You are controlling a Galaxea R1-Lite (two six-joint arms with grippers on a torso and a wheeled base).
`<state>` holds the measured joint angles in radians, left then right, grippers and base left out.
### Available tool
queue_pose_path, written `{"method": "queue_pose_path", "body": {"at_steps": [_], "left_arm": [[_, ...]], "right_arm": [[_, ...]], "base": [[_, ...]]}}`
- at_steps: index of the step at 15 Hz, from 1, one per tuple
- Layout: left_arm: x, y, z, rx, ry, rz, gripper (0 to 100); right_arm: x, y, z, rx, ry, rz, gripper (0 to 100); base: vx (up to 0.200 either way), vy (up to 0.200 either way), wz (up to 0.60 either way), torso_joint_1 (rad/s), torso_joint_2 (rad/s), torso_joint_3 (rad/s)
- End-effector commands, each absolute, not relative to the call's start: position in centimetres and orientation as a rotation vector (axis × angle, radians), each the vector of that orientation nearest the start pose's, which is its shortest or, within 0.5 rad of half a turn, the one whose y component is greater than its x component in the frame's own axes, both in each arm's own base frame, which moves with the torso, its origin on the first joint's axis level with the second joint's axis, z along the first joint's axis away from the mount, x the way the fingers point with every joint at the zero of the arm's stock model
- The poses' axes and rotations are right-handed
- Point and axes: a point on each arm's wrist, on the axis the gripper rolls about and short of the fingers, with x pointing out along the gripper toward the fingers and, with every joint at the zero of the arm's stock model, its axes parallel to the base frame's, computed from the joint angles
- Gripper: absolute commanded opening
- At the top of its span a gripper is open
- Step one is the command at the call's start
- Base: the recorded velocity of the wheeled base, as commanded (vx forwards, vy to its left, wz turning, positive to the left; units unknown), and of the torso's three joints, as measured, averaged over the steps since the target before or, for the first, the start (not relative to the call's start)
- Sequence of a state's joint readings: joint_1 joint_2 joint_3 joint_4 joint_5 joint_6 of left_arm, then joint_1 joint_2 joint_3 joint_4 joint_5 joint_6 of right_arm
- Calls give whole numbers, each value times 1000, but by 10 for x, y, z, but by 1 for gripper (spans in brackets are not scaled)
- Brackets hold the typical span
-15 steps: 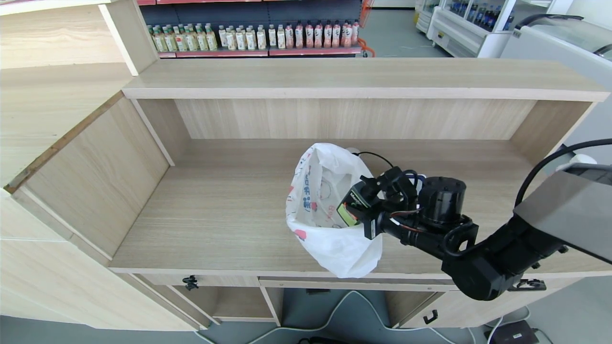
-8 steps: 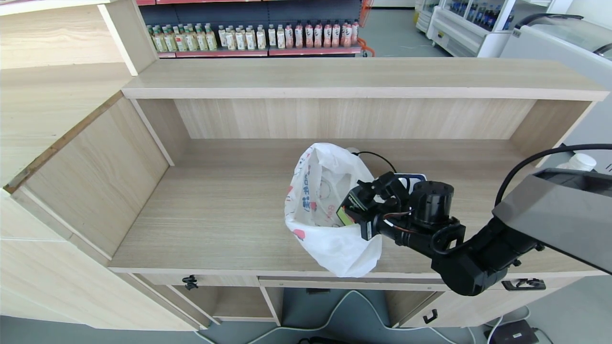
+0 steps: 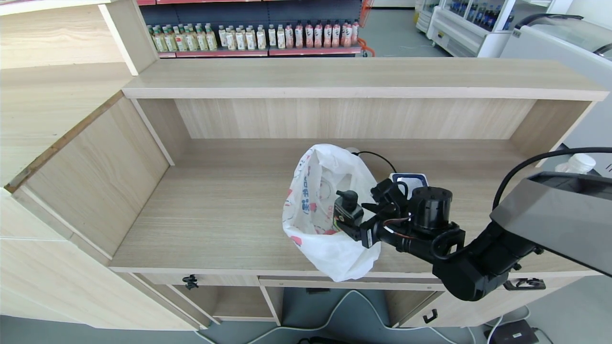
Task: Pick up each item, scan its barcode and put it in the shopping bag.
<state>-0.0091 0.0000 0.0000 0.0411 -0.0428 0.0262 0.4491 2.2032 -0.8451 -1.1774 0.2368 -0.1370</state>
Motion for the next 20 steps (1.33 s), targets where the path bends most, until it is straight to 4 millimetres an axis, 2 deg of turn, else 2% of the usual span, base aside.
{"method": "queue_pose_path", "body": {"at_steps": [1,2,7,9,10,11,12,15,17,20], "left_arm": [[-23,-1,71,25,42,-53,100],[-23,-1,71,25,42,-53,100],[-23,-1,71,25,42,-53,100],[-23,-1,71,25,42,-53,100],[-23,-1,71,25,42,-53,100],[-23,-1,71,25,42,-53,100],[-23,-1,71,25,42,-53,100],[-23,-1,71,25,42,-53,100],[-23,-1,71,25,42,-53,100],[-23,-1,71,25,42,-53,100]], "right_arm": [[343,171,77,-146,125,693,100],[341,169,82,-143,117,692,100],[312,130,154,-131,12,622,100],[285,109,181,-129,-1,588,100],[264,89,197,-133,1,543,100],[251,79,207,-131,-8,513,100],[231,59,217,-132,-3,435,100],[194,10,222,-129,77,204,100],[187,-13,207,-119,144,85,100],[170,-25,193,-110,183,7,100]], "base": [[0,0,0,0,0,0],[0,0,0,0,0,0],[0,0,0,0,0,0],[0,0,0,0,0,0],[0,0,0,0,0,0],[0,0,0,0,0,0],[0,0,0,0,0,0],[0,0,0,0,0,0],[0,0,0,0,0,0],[0,0,0,0,0,0]]}}
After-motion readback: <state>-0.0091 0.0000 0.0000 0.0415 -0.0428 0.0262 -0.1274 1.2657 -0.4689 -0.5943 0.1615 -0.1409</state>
